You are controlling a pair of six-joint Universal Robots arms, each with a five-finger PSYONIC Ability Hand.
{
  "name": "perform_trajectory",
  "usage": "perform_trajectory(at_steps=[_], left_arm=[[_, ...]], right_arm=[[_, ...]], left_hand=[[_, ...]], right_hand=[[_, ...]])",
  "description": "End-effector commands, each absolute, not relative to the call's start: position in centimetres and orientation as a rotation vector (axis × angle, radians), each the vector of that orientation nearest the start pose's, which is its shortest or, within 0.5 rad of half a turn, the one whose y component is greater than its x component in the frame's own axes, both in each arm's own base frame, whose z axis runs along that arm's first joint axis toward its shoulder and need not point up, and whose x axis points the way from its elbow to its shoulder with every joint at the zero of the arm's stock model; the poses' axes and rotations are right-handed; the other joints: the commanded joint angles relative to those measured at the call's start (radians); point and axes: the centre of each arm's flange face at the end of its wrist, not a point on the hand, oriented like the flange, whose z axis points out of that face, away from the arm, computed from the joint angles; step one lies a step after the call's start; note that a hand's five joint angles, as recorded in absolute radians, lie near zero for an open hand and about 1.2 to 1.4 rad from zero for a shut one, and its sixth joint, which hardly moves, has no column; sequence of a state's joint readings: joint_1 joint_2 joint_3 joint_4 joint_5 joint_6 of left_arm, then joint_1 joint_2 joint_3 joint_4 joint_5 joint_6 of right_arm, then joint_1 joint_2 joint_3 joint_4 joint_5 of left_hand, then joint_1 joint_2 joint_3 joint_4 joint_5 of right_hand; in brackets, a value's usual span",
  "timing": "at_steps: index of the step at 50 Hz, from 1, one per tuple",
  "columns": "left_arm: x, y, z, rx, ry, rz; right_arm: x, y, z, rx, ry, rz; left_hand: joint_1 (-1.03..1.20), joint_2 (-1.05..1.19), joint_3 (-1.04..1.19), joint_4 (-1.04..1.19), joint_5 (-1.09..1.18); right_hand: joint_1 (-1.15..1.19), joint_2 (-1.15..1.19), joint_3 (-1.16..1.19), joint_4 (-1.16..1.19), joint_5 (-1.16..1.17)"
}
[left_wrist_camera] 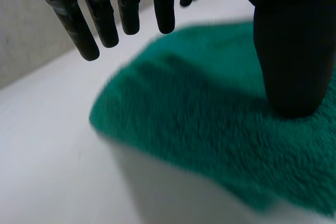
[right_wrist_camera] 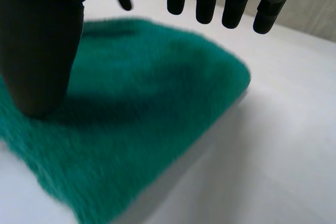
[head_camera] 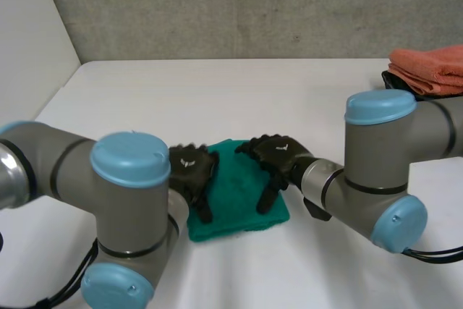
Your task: Fold the laundry.
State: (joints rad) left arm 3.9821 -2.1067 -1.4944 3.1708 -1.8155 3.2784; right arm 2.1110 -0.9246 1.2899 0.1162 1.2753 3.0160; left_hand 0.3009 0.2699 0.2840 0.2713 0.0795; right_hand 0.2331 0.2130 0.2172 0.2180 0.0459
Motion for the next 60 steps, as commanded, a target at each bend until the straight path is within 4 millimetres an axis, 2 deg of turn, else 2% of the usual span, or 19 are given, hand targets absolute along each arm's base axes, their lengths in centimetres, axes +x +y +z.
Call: perform_trajectory(at_steps=[1,6,8,11,12,13,14,17,19,22,24,28,31,38,42,52,60], left_arm=[[-31.5,-19.1,13.2,0.998,2.519,-1.64],[-31.6,-19.5,13.2,1.093,2.422,-1.624],[-31.7,-19.7,13.5,1.102,2.396,-1.641],[-32.1,-20.2,15.5,1.076,2.352,-1.745],[-32.3,-20.3,16.5,1.061,2.337,-1.79],[-32.3,-20.3,18.5,1.028,2.311,-1.872],[-32.4,-20.4,19.5,1.011,2.294,-1.919],[-32.4,-20.3,22.8,0.978,2.237,-2.067],[-32.5,-20.1,24.0,0.987,2.214,-2.133],[-33.0,-19.5,25.6,1.056,2.175,-2.25],[-33.1,-19.5,26.3,1.11,2.162,-2.3],[-32.6,-20.0,26.8,1.16,2.162,-2.329],[-32.5,-20.1,27.1,1.21,2.172,-2.354],[-32.6,-20.3,26.8,1.21,2.233,-2.37],[-32.6,-20.2,26.8,1.204,2.255,-2.375],[-32.7,-20.2,26.4,1.212,2.269,-2.36],[-32.7,-20.2,26.4,1.21,2.269,-2.362]], right_arm=[[33.4,-25.1,13.3,-1.182,2.15,-1.369],[33.0,-25.7,13.9,-1.272,2.184,-1.481],[32.8,-25.9,14.8,-1.268,2.185,-1.54],[32.7,-26.0,16.4,-1.255,2.15,-1.633],[32.7,-26.0,17.5,-1.236,2.111,-1.7],[32.5,-26.0,17.9,-1.227,2.096,-1.731],[32.5,-25.9,18.2,-1.217,2.079,-1.757],[32.3,-25.0,19.4,-1.188,1.997,-1.857],[32.2,-24.3,20.1,-1.178,1.948,-1.903],[31.9,-22.5,19.8,-1.195,1.885,-1.911],[31.9,-20.6,18.5,-1.239,1.856,-1.846],[32.0,-17.4,15.9,-1.33,1.815,-1.696],[32.0,-16.5,14.8,-1.349,1.789,-1.662],[33.0,-17.9,12.0,-1.369,1.759,-1.706],[33.8,-19.0,11.3,-1.391,1.737,-1.743],[35.0,-20.6,10.1,-1.423,1.723,-1.762],[35.3,-21.1,10.5,-1.413,1.712,-1.784]], left_hand=[[-0.011,0.02,0.006,0.019,0.036],[-0.02,0.011,-0.003,0.01,0.027],[-0.026,0.005,-0.009,0.004,0.021],[-0.037,-0.006,-0.021,-0.008,0.009],[-0.04,-0.009,-0.023,-0.011,0.006],[-0.043,-0.012,-0.026,-0.014,0.004],[-0.049,-0.018,-0.032,-0.02,-0.002],[-0.078,-0.047,-0.061,-0.049,-0.032],[-0.087,-0.056,-0.07,-0.058,-0.041],[-0.082,-0.051,-0.065,-0.052,-0.035],[-0.082,-0.051,-0.065,-0.052,-0.035],[-0.07,-0.039,-0.053,-0.04,-0.023],[-0.067,-0.036,-0.05,-0.037,-0.02],[-0.064,-0.033,-0.047,-0.034,-0.017],[-0.061,-0.03,-0.044,-0.031,-0.014],[-0.061,-0.03,-0.044,-0.031,-0.014],[-0.061,-0.03,-0.044,-0.031,-0.014]], right_hand=[[0.022,0.042,0.038,0.037,0.034],[0.046,0.066,0.062,0.061,0.058],[0.046,0.066,0.062,0.061,0.058],[0.043,0.063,0.059,0.058,0.055],[0.04,0.06,0.056,0.055,0.052],[0.037,0.057,0.053,0.052,0.049],[0.031,0.051,0.047,0.046,0.044],[-0.013,0.007,0.003,0.002,0.0],[-0.039,-0.019,-0.023,-0.024,-0.027],[-0.048,-0.028,-0.032,-0.033,-0.036],[-0.048,-0.028,-0.032,-0.033,-0.036],[-0.039,-0.019,-0.024,-0.024,-0.027],[-0.022,-0.002,-0.006,-0.007,-0.009],[0.002,0.022,0.017,0.017,0.014],[0.04,0.06,0.055,0.055,0.052],[0.128,0.148,0.144,0.143,0.14],[0.134,0.154,0.15,0.149,0.146]])
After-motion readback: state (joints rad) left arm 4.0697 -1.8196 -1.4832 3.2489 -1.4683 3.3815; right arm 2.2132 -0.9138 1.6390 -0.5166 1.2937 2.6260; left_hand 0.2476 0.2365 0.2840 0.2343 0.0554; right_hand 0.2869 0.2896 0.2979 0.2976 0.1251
